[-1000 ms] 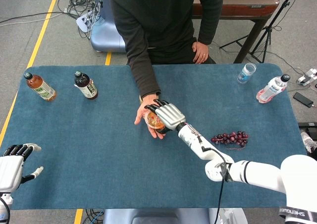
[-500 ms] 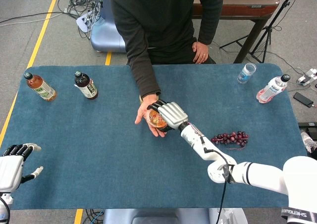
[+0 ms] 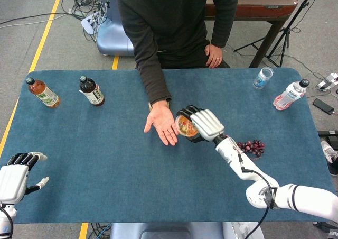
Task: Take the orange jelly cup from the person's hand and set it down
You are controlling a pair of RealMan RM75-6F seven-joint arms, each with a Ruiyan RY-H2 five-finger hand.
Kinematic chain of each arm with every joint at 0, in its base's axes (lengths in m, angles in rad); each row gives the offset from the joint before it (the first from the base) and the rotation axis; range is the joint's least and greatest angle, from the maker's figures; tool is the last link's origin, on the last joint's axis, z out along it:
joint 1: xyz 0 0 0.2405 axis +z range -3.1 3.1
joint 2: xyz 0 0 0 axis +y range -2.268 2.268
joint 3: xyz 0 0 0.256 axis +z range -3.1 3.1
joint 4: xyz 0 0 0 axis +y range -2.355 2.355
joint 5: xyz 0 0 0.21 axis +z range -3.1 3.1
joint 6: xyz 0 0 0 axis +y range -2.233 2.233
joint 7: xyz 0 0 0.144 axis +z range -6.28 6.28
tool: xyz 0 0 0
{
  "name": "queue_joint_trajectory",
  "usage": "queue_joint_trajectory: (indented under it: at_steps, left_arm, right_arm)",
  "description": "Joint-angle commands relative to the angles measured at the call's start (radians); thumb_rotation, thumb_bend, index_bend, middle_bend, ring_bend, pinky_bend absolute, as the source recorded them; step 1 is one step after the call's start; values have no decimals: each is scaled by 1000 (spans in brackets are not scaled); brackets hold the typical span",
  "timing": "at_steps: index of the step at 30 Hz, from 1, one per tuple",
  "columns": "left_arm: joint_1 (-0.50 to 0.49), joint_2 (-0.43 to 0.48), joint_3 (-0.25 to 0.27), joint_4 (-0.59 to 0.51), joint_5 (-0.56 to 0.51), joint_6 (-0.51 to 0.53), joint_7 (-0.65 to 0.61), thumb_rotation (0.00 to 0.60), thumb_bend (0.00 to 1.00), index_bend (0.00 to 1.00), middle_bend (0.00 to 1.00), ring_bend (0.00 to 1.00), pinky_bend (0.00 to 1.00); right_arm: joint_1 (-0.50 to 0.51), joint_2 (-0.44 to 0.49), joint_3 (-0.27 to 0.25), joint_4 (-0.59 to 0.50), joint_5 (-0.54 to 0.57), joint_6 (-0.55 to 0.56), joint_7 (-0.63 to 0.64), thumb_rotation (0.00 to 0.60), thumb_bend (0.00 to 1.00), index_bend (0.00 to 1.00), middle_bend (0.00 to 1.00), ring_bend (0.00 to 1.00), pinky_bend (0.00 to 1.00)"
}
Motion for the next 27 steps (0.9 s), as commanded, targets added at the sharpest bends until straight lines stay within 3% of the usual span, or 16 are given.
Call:
queue_joint_trajectory:
  at_steps: [1,14,23,27]
  left_arm:
    - [0,0,0,-3,2,2,1,600,171,383,348,291,217]
    - [1,0,2,-13,9,6,10,600,171,383,348,291,217]
    - [0,2,2,-11,3,-1,9,600,171,384,348,291,217]
    - [0,1,1,-9,1,0,7,600,171,384,348,291,217]
  right_arm:
    - [-25,25,-23,-13,-7,11,-10,600,351,335,299,139,364]
    - [-71,-33,-74,125,-3,-25,26,600,351,335,299,139,364]
    - [-72,-112,-75,239,-2,-67,55,600,351,329,276,137,322]
    - [-70,-128,-80,265,-5,-86,53,600,345,181,201,73,230]
